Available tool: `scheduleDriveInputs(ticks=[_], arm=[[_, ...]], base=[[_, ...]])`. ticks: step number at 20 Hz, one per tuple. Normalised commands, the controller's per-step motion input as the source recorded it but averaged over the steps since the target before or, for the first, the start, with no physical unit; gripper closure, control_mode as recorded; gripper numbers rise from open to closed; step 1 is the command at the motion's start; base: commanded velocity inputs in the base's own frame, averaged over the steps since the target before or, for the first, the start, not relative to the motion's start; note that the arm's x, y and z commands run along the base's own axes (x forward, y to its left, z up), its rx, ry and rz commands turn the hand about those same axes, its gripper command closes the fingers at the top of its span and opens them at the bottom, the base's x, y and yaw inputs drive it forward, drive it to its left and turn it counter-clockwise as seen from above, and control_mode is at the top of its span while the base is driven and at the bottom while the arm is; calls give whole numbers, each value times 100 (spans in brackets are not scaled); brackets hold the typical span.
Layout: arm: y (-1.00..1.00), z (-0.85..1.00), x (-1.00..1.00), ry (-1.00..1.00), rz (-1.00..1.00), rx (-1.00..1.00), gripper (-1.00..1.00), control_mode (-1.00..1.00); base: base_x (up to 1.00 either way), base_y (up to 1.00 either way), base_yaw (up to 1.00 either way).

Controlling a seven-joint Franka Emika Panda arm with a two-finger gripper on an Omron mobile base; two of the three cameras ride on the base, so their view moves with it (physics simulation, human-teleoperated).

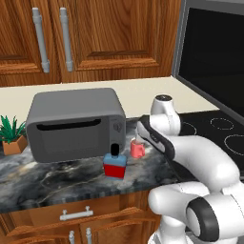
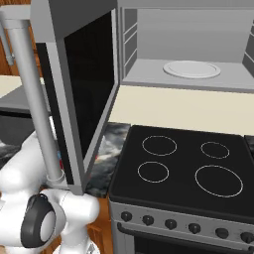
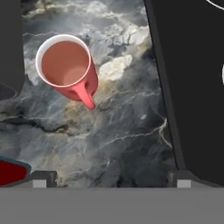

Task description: Place the microwavable item in the microwave. Then, close the microwave door and press the start button.

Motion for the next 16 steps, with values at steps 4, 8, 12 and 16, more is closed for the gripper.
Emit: scheduleDriveInputs(ticks=[4, 8, 12, 16], arm=[[5, -41, 28, 14, 9, 0, -100, -100], [15, -33, 29, 4, 14, 0, -100, -100], [23, -6, 3, -1, 17, 0, -100, -100], [19, -12, 7, 0, 17, 0, -100, -100]], base=[[0, 0, 0], [0, 0, 0], [0, 0, 0], [0, 0, 0]])
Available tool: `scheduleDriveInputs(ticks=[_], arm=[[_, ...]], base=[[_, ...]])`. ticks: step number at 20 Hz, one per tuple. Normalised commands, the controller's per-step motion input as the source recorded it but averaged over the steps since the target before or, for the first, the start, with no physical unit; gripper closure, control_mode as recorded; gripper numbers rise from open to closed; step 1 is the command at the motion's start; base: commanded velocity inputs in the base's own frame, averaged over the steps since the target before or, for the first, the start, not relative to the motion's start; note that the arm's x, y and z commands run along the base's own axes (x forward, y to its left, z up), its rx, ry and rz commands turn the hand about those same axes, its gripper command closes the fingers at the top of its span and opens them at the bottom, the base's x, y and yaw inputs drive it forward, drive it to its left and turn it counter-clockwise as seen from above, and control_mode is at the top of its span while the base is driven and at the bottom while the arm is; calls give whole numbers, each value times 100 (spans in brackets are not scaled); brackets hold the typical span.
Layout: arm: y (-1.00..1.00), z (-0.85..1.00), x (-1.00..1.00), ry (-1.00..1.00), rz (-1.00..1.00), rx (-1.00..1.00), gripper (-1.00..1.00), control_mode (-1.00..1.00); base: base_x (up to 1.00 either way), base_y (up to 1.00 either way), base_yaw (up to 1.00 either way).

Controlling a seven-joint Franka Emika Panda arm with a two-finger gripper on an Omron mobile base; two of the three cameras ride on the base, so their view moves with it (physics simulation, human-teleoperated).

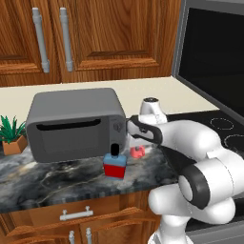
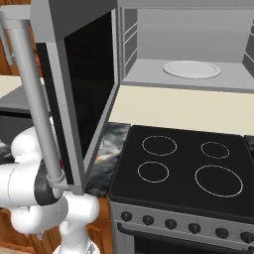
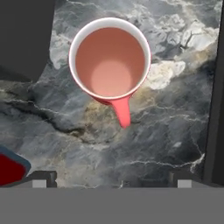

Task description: Place the microwavable item in the microwave. Then, close the microwave door and press the start button.

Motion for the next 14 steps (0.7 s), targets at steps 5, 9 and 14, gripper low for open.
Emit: scheduleDriveInputs(ticks=[5, 9, 14], arm=[[4, -27, 28, 0, 14, 0, -100, -100], [0, -23, 24, 0, 10, 0, -100, -100], [-3, -9, 5, -5, 7, 0, -100, -100]], base=[[0, 0, 0], [0, 0, 0], [0, 0, 0]])
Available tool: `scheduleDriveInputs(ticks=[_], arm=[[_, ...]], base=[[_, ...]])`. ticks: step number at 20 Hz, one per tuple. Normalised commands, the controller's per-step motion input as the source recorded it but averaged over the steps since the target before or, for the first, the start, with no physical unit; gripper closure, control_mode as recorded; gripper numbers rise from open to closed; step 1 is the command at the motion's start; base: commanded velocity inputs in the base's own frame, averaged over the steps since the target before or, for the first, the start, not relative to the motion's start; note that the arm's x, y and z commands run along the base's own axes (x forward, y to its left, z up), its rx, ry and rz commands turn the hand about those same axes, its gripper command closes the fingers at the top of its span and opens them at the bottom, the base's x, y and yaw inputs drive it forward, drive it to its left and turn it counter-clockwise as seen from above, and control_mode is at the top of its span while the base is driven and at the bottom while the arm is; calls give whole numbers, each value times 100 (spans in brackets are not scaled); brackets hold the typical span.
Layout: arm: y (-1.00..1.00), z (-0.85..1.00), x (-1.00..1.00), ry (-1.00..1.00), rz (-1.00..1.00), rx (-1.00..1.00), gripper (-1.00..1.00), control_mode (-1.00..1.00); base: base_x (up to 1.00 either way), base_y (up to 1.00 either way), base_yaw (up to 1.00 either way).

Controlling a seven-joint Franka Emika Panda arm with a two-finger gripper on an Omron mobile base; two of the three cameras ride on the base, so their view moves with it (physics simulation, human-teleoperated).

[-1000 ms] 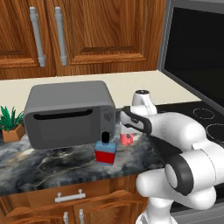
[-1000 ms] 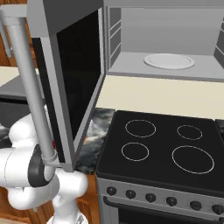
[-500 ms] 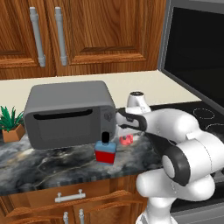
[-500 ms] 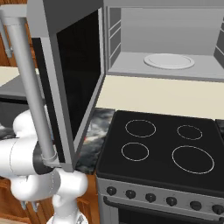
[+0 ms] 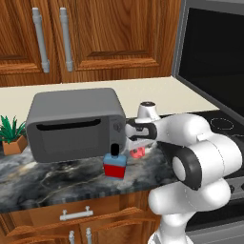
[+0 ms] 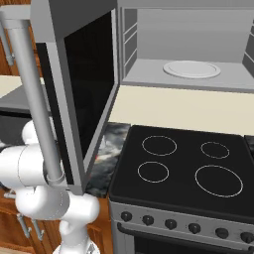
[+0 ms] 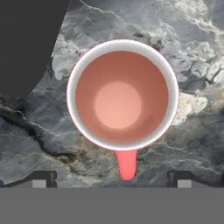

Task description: Place the microwavable item in the microwave. Then, close the microwave door and press the start button.

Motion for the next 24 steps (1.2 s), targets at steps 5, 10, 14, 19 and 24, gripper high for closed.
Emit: scheduleDriveInputs(ticks=[5, 10, 14, 19, 24], arm=[[-2, -23, 0, -1, 4, 0, -100, -100], [-4, -30, 9, 0, 2, 0, -100, -100], [0, -11, 19, -1, 1, 0, -100, -100], [0, -4, 5, -1, 2, 0, -100, -100], [0, -8, -4, -3, 1, 0, 100, -100]], base=[[0, 0, 0], [0, 0, 0], [0, 0, 0], [0, 0, 0], [0, 0, 0]])
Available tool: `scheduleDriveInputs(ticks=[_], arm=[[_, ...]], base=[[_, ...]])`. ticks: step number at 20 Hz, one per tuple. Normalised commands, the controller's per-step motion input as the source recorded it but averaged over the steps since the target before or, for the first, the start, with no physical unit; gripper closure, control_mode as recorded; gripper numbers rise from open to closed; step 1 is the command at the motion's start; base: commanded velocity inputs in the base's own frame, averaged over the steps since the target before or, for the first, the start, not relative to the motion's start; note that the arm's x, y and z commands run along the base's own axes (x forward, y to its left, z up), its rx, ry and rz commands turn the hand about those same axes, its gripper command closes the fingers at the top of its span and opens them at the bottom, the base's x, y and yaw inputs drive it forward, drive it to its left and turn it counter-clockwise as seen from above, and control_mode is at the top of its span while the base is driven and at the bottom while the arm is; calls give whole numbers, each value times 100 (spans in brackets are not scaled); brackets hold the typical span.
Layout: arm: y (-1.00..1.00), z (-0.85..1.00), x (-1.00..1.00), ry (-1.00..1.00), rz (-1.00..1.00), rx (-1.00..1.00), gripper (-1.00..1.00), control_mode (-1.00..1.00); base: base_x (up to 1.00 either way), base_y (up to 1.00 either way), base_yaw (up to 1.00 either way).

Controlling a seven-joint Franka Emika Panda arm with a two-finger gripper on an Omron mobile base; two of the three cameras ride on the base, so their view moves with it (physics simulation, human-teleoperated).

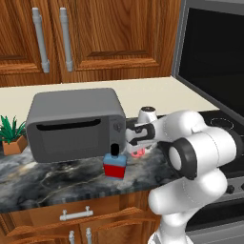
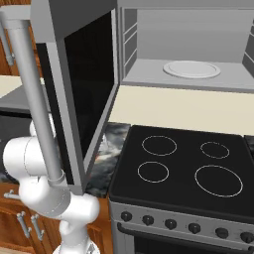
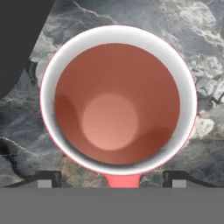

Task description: Place the microwavable item in the microwave. Then, close the microwave door and press the start button.

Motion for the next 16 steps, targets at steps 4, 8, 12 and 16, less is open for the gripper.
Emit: scheduleDriveInputs(ticks=[4, 8, 12, 16], arm=[[0, -11, -9, -7, 1, 0, 100, -100], [0, -11, 0, -3, 0, 0, 100, -100], [-1, 5, -16, -6, 0, 0, 100, -100], [0, 73, -38, -12, 0, -1, 100, -100]], base=[[0, 0, 0], [0, 0, 0], [0, 0, 0], [0, 0, 0]])
